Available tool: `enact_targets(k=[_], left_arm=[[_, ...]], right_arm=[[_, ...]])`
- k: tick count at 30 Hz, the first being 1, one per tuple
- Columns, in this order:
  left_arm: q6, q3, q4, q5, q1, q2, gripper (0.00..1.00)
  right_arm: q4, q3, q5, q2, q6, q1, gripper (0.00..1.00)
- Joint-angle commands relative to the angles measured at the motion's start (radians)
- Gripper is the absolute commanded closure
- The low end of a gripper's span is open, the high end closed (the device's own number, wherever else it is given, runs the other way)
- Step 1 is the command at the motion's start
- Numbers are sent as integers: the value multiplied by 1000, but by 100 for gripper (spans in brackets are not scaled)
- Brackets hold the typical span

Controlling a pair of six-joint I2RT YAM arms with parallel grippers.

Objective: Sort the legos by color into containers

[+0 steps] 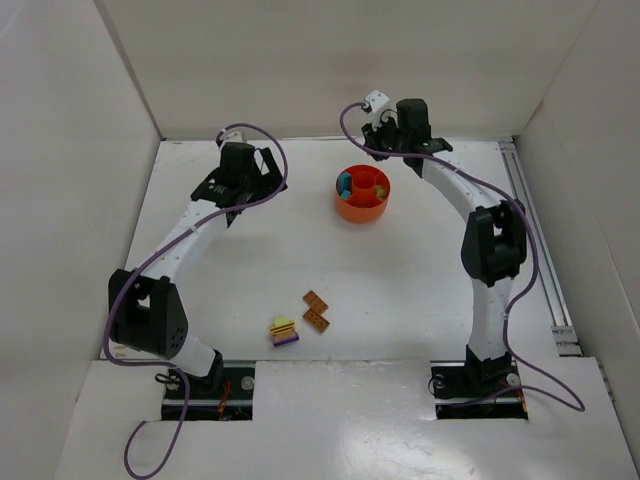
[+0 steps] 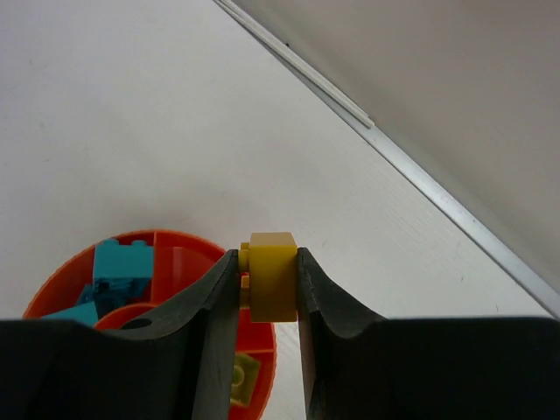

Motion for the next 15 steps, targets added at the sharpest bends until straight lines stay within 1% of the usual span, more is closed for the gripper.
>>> enact_targets(k=[1, 5, 15], left_arm=[[4, 33, -19, -16, 6, -49, 1], [4, 46, -44, -16, 6, -39, 1], [4, 46, -65, -25, 6, -39, 1]], right_arm=[[-26, 113, -45, 38, -42, 9, 84], [-35, 136, -58, 71, -42, 9, 84], [-55, 29, -104, 42, -42, 9, 80]])
